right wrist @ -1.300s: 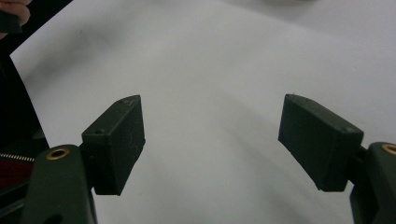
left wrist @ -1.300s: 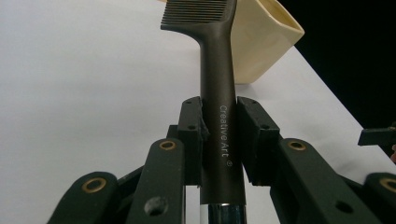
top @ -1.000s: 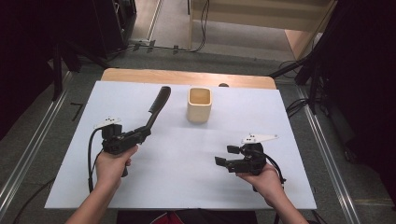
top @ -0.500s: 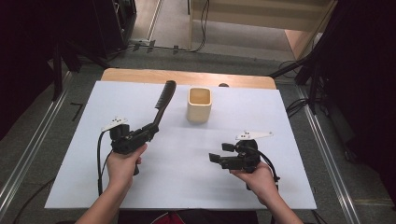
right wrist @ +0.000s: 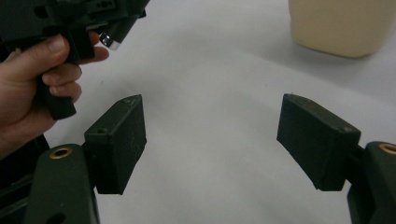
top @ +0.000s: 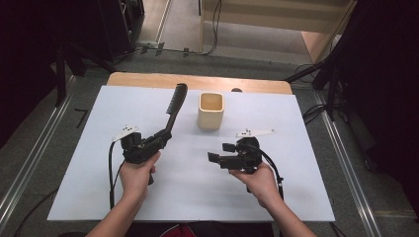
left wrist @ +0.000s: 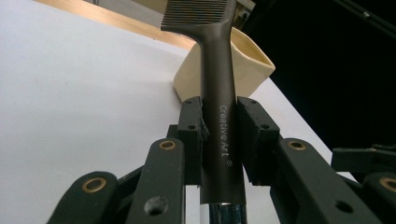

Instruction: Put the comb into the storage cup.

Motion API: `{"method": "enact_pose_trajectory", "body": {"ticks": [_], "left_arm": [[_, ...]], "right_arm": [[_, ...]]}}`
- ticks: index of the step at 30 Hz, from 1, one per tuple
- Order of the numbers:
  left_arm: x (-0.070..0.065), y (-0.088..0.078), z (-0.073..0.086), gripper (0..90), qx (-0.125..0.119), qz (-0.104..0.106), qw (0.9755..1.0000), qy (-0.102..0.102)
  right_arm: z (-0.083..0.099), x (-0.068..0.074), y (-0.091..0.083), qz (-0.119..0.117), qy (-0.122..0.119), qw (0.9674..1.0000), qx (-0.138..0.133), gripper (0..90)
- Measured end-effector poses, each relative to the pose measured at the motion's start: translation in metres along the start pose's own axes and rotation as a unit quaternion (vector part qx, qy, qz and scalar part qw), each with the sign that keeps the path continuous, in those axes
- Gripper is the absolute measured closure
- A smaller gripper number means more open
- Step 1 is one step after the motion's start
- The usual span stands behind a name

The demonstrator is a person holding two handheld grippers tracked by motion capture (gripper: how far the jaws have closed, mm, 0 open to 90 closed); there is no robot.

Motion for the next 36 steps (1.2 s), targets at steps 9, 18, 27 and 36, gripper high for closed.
{"method": "enact_pose_trajectory", "body": {"ticks": [9, 18, 27, 36], "left_arm": [[-0.003, 0.003, 0.005, 73.8, 0.003, 0.004, 1.0000, -0.004], [-0.005, 0.008, 0.012, 73.8, 0.010, 0.005, 0.9999, -0.002], [-0.007, 0.010, 0.015, 73.8, 0.001, 0.003, 1.0000, -0.007], [-0.006, 0.009, 0.015, 73.8, -0.006, 0.004, 0.9999, -0.010]], "right_arm": [[-0.024, 0.010, 0.018, 0.023, -0.032, 0.9992, -0.008, 22.1], [-0.038, 0.014, 0.035, 0.034, -0.053, 0.9980, -0.005, 22.1], [-0.057, 0.020, 0.048, 0.030, -0.052, 0.9982, -0.010, 22.1], [-0.077, 0.028, 0.064, 0.034, -0.061, 0.9973, -0.022, 22.1]]}}
Point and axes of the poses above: each handheld gripper's, and its own axes: y roughly forward along the jaws, z roughly out of its underside, x roughly to its left, the point moved 6 cm from there along y, roughly forward along the jaws, and after that the axes turned 8 degrees about -z, right-handed, at the moved point
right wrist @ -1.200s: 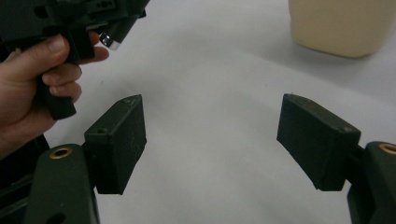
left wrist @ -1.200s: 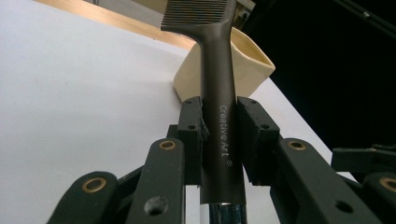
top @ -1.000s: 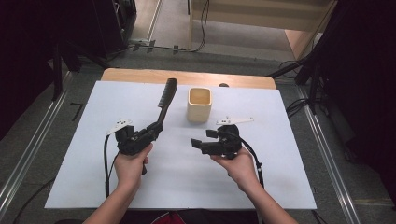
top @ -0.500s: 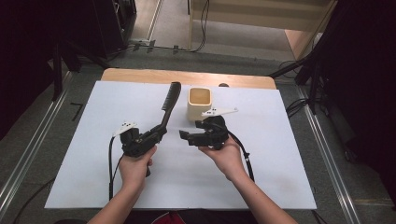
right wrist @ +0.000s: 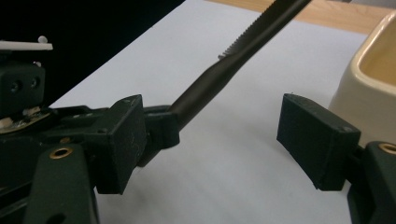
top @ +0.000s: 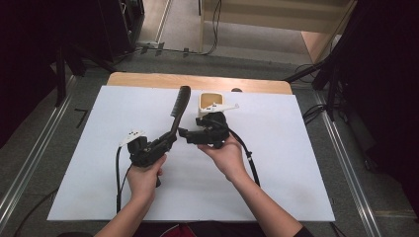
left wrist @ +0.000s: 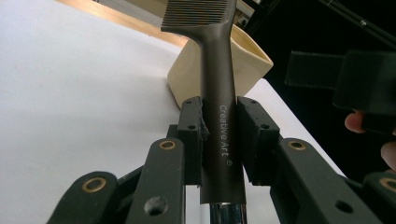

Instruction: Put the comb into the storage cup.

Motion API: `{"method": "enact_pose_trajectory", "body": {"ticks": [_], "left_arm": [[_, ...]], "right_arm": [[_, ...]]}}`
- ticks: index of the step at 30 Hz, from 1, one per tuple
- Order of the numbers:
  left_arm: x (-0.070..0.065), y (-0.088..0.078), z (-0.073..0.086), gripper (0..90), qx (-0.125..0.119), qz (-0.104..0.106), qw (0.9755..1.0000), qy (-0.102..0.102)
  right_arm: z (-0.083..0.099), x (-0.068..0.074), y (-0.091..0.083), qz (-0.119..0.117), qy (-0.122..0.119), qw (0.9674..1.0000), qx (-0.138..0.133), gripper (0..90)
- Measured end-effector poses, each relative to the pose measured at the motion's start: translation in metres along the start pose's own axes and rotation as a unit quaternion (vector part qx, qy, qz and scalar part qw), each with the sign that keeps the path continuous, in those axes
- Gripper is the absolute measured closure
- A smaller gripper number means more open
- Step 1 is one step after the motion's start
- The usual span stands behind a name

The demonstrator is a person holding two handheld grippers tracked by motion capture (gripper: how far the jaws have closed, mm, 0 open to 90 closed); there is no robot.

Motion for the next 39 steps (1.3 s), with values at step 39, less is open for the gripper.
{"method": "enact_pose_trajectory", "body": {"ticks": [39], "left_arm": [[0.005, 0.009, -0.010, 73.7, -0.067, -0.003, 0.9972, -0.034]], "right_arm": [[-0.037, -0.008, 0.063, 0.016, 0.114, 0.9934, 0.005, 30.6]]}}
Point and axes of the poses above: each handheld gripper's, and its own axes: y roughly forward along the jaws, z roughly out of its underside, x roughly to its left, the point moved 6 cm from there along y, roughly forward along the jaws, and after that the axes turned 8 degrees about -z, right-handed, at the moved point
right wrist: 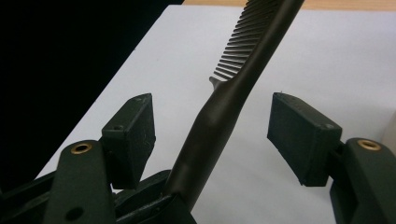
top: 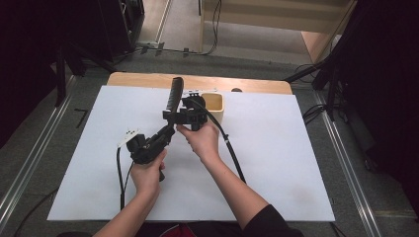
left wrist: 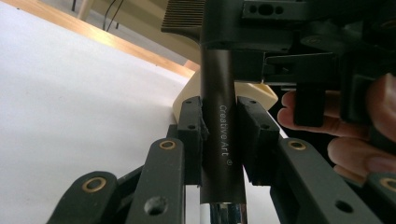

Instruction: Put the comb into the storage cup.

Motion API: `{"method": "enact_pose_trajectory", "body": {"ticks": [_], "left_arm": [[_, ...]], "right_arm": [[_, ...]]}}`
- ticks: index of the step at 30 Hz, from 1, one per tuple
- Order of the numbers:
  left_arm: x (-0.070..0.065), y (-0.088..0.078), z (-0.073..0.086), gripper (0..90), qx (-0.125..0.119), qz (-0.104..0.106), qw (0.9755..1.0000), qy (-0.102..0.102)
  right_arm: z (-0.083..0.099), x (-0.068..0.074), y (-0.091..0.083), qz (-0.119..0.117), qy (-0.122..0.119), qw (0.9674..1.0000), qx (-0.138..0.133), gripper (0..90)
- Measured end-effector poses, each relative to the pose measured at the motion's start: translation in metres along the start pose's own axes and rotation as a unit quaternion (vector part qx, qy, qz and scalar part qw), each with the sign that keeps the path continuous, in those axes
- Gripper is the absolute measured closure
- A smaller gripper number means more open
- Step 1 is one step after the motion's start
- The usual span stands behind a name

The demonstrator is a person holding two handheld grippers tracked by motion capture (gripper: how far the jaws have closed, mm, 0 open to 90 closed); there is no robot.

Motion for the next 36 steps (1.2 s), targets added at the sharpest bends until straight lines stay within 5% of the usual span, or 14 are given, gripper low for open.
{"method": "enact_pose_trajectory", "body": {"ticks": [20, 36], "left_arm": [[-0.001, -0.001, -0.005, 73.7, -0.025, 0.015, 0.9995, -0.014], [0.000, -0.002, -0.003, 73.7, -0.029, 0.023, 0.9989, -0.029]], "right_arm": [[-0.004, 0.012, 0.016, 0.010, 0.059, 0.9982, -0.002, 60.3], [-0.004, 0.014, 0.015, 0.011, 0.077, 0.9969, -0.006, 67.0]]}}
Point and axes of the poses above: each handheld gripper's, and its own axes: y roughly forward along the jaws, z roughly out of its underside, x roughly to its left, the point moved 6 cm from there along y, roughly forward along the jaws, and after that the axes turned 8 degrees about -z, right-handed, at the moved point
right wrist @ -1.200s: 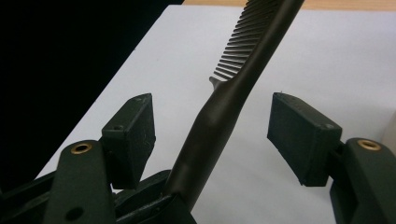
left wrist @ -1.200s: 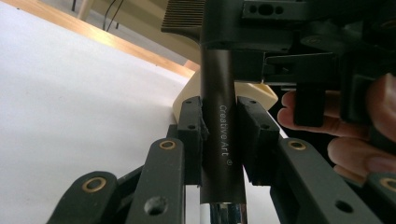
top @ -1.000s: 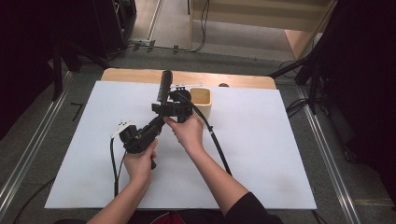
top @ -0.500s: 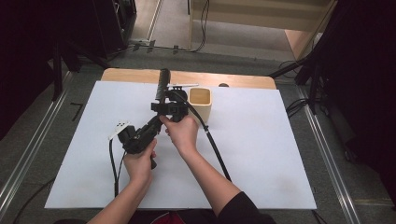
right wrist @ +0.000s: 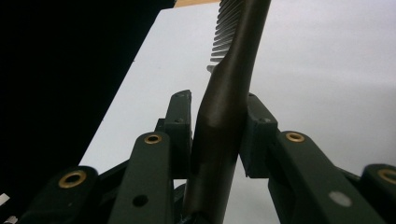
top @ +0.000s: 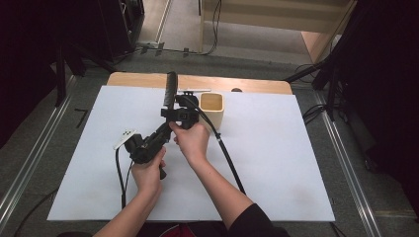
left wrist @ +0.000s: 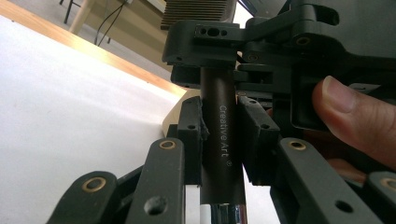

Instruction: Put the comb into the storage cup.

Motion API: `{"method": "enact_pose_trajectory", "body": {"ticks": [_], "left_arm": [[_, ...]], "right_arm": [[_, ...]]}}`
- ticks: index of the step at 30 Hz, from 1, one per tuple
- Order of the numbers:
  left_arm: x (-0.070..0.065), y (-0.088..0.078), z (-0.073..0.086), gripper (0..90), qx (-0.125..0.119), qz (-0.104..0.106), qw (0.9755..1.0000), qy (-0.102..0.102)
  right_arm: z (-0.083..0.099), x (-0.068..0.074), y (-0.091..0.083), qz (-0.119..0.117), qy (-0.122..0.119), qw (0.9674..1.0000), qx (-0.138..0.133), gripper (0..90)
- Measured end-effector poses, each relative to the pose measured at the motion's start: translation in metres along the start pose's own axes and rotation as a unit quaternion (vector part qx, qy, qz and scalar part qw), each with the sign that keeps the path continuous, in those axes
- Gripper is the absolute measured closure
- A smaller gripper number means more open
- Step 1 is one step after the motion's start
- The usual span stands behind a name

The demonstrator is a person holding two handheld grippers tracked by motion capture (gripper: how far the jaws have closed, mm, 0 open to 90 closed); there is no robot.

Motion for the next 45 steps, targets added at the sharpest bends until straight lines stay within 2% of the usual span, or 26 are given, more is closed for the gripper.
{"method": "enact_pose_trajectory", "body": {"ticks": [5, 11, 15, 19, 21, 23, 24, 26, 29, 30, 34, 38, 42, 44, 45], "left_arm": [[0.001, 0.000, 0.000, 73.6, 0.005, 0.010, 0.9999, -0.011], [0.000, 0.001, 0.000, 73.5, 0.007, 0.013, 0.9999, -0.005], [0.001, 0.001, -0.001, 73.1, 0.010, 0.021, 0.9996, -0.012], [0.000, 0.000, -0.002, 72.9, 0.013, 0.024, 0.9996, -0.008], [-0.001, 0.000, -0.003, 72.1, 0.014, 0.023, 0.9996, 0.001], [-0.003, 0.000, -0.004, 69.0, 0.014, 0.029, 0.9995, 0.006], [-0.003, 0.000, -0.004, 62.9, 0.016, 0.031, 0.9994, 0.005], [-0.003, 0.001, -0.005, 53.9, 0.027, 0.027, 0.9993, 0.000], [-0.003, 0.001, -0.006, 49.0, 0.041, 0.020, 0.9989, 0.004], [-0.003, 0.001, -0.006, 47.2, 0.048, 0.018, 0.9987, 0.007], [-0.006, 0.002, -0.003, 45.0, 0.077, 0.012, 0.9967, 0.024], [-0.007, -0.001, -0.003, 44.5, 0.084, 0.004, 0.9957, 0.039], [-0.009, -0.002, -0.003, 43.0, 0.113, -0.006, 0.9918, 0.059], [-0.011, -0.002, -0.003, 43.1, 0.124, -0.003, 0.9902, 0.064], [-0.012, -0.003, -0.004, 43.3, 0.122, -0.007, 0.9901, 0.070]], "right_arm": [[0.000, 0.000, -0.001, -0.008, 0.005, 0.9999, 0.007, 68.1], [-0.001, -0.001, -0.002, -0.015, 0.011, 0.9998, 0.010, 68.6], [-0.002, 0.000, -0.003, -0.021, 0.016, 0.9996, 0.011, 69.1], [-0.002, 0.000, -0.003, -0.032, 0.015, 0.9993, 0.015, 69.4], [-0.003, 0.001, -0.004, -0.035, 0.015, 0.9992, 0.015, 69.7], [-0.003, 0.002, -0.005, -0.034, 0.012, 0.9992, 0.016, 69.9], [-0.003, 0.001, -0.005, -0.033, 0.010, 0.9993, 0.017, 69.9], [-0.004, 0.001, -0.006, -0.032, 0.010, 0.9993, 0.017, 69.9], [-0.004, -0.001, -0.008, -0.027, 0.006, 0.9995, 0.017, 69.9], [-0.005, -0.001, -0.009, -0.020, -0.004, 0.9997, 0.013, 69.9], [-0.006, -0.004, -0.011, -0.011, -0.012, 0.9998, 0.013, 69.9], [-0.007, -0.007, -0.013, 0.002, -0.024, 0.9997, 0.007, 69.9], [-0.008, -0.008, -0.016, 0.019, -0.038, 0.9991, 0.002, 69.9], [-0.008, -0.009, -0.017, 0.016, -0.042, 0.9990, 0.002, 69.9], [-0.008, -0.009, -0.017, 0.017, -0.045, 0.9988, -0.003, 69.9]]}}
Point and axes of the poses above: each handheld gripper's, and its own axes: y roughly forward along the jaws, z roughly out of its underside, x roughly to its left, the point moved 6 cm from there along y, roughly forward along the jaws, and after that the axes turned 8 degrees about -z, right-handed, at the moved point
